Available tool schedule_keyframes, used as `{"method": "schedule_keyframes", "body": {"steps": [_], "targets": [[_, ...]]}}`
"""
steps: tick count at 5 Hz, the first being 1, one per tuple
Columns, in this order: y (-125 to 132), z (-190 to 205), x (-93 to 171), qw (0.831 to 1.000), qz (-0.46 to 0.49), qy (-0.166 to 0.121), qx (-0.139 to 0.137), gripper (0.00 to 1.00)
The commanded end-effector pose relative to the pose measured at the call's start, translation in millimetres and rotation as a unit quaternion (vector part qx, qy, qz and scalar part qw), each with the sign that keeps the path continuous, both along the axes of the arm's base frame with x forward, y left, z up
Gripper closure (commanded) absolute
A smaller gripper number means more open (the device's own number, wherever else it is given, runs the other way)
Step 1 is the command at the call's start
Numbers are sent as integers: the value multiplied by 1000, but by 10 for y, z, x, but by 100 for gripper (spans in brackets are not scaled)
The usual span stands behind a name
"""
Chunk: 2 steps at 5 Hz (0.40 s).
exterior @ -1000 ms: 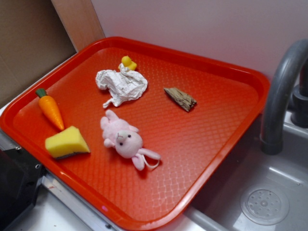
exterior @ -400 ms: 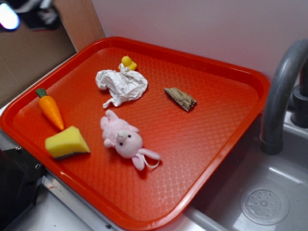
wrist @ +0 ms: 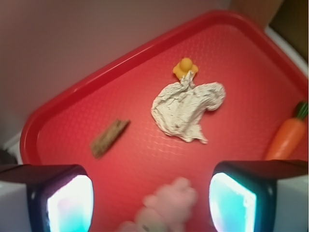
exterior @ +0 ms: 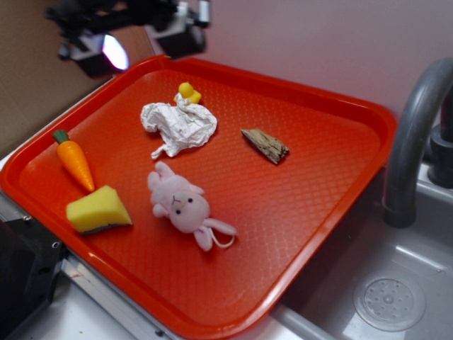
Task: Grab the wood chip.
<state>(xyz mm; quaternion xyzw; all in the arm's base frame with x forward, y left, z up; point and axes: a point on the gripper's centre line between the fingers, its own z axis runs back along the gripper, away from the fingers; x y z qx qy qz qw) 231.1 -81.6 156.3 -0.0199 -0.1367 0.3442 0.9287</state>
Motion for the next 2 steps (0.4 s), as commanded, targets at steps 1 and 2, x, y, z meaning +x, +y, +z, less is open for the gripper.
{"method": "schedule_keyframes", "body": {"steps": [1,2], "targets": [[-108,-545,632,989,71,47,-123,0],[-157,-836,784,977,83,69,-183,0]]}}
